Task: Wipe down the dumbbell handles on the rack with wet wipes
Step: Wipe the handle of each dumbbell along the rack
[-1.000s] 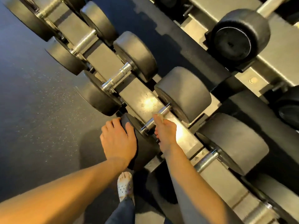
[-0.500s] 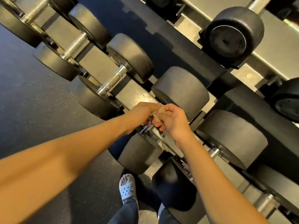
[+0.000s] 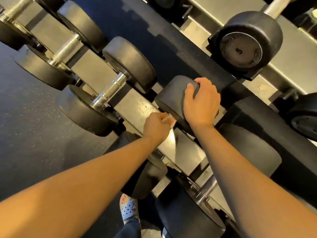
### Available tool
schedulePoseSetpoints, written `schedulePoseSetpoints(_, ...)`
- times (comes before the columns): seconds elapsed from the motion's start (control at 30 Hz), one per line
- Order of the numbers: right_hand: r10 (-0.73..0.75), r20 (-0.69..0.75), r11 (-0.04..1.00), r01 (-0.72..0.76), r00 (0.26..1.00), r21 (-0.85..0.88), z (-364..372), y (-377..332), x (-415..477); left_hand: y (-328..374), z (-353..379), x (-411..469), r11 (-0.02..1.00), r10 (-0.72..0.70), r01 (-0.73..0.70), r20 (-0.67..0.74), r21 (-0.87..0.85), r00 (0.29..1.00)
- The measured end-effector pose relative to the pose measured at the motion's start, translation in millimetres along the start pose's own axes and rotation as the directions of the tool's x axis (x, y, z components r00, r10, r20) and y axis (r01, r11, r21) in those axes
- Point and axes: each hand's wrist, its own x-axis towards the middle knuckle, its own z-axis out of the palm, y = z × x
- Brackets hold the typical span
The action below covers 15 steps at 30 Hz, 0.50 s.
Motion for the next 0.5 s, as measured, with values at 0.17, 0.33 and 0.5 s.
schedulePoseSetpoints(0.17,-0.01,-0.048,1.0,0.009,0.999,-0.023,3.6,0.7,-1.8,20.4,-8.1,22.9,0.973,-0.224,0.203,0.24,0.109,0.945)
schedulePoseSetpoints(0.33,-0.027,-0.036,0.999,0.025,0.999,-0.046,2.8,-1.2,-2.2,21.3,-15.3,36.0,0.828,-0.426,0.546,0.488,-0.13,0.762)
schedulePoseSetpoints(0.5,-0.017,-0.025,0.998,0.016,1.0,-0.065,1.2,-3.2,-3.0,5.2,-17.2,29.2,0.97,-0.216,0.235,0.227,-0.057,0.95)
